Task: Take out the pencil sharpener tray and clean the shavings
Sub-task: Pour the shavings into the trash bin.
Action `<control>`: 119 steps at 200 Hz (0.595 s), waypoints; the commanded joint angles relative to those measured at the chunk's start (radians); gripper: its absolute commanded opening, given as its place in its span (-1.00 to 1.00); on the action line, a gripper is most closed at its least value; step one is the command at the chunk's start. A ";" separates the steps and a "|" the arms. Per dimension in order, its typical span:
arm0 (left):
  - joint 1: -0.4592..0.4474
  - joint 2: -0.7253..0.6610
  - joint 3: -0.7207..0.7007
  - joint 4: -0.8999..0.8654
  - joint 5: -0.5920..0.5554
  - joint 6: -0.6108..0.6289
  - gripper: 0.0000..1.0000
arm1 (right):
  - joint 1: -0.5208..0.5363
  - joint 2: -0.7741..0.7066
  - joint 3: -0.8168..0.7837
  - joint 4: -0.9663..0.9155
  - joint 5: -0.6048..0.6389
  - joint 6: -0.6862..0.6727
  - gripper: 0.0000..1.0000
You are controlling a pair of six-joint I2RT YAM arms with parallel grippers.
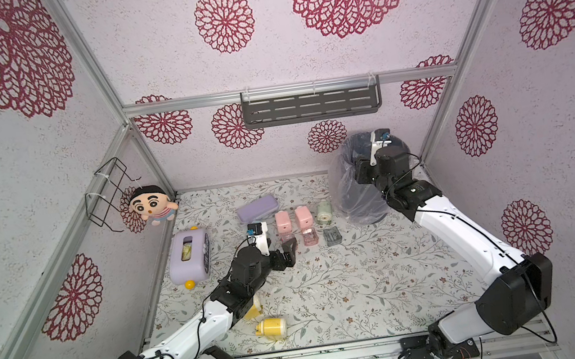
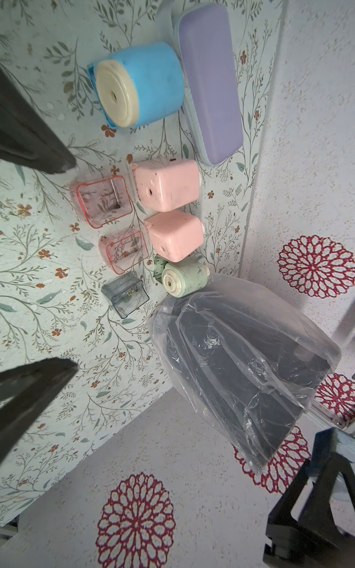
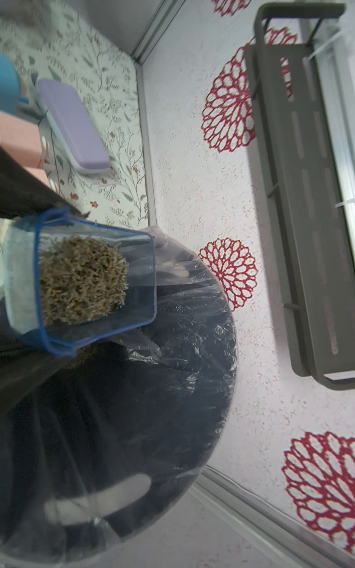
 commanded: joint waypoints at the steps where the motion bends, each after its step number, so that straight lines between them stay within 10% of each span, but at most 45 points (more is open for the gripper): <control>1: -0.010 -0.005 0.022 0.027 0.008 0.009 0.95 | -0.021 -0.018 0.082 -0.102 -0.078 0.187 -0.19; 67: -0.012 -0.012 0.017 0.027 -0.005 0.009 0.95 | -0.173 0.012 0.149 -0.094 -0.395 0.694 -0.30; 119: -0.016 -0.022 0.014 0.023 -0.018 0.012 0.95 | -0.194 0.022 0.129 -0.014 -0.422 1.149 -0.30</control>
